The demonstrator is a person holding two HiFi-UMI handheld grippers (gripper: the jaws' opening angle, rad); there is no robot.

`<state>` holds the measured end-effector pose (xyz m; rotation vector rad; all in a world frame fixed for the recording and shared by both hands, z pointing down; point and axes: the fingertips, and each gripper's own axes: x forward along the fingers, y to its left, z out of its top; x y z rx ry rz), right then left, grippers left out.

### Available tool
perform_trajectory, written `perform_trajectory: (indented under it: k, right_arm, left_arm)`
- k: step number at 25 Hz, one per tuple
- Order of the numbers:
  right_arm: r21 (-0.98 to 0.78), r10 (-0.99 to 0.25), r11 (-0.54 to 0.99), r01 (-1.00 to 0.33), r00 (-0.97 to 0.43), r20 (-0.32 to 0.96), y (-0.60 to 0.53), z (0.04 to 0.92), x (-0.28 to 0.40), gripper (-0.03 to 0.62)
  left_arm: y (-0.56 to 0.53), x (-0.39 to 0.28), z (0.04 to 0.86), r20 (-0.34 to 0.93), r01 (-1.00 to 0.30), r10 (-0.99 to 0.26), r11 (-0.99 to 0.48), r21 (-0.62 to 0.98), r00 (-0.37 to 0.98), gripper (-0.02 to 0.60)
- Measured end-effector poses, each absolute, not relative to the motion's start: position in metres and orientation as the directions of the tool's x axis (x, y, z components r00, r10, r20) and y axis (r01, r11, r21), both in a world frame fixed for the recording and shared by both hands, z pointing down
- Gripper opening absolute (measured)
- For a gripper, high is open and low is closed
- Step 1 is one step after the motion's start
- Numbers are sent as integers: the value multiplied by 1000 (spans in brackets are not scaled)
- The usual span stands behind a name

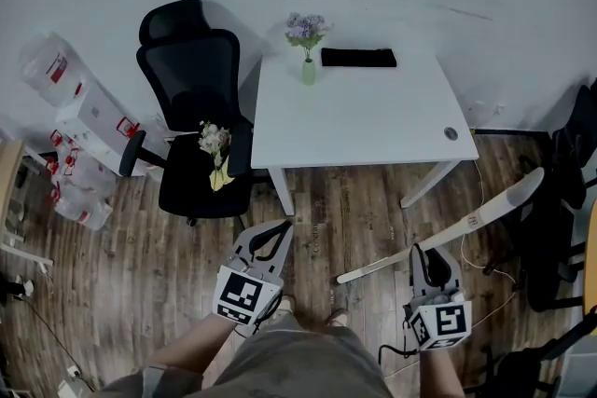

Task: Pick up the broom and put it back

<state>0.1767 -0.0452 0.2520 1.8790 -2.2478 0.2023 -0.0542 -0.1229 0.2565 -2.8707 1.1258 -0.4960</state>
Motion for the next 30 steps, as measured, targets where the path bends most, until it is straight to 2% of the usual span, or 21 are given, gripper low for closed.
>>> perform_trajectory:
  k: [5, 10, 19, 30]
  right_arm:
    - [41, -934, 227, -973, -206, 294, -84, 278, 173, 91]
    - [30, -917, 245, -969, -222, 331, -116, 313, 173, 92]
    - [20, -880, 264, -964, -232, 414, -161, 419, 161, 92]
    - [6, -842, 230, -973, -196, 502, -207, 564, 146, 92]
  left_arm:
    - [-144, -48, 266, 294, -653, -665, -742, -151, 687, 18]
    - [-161, -52, 299, 325, -694, -684, -712, -105, 653, 18]
    - [-190, -69, 393, 430, -745, -696, -662, -76, 575, 18]
    - [-209, -63, 518, 506, -723, -644, -689, -56, 574, 18]
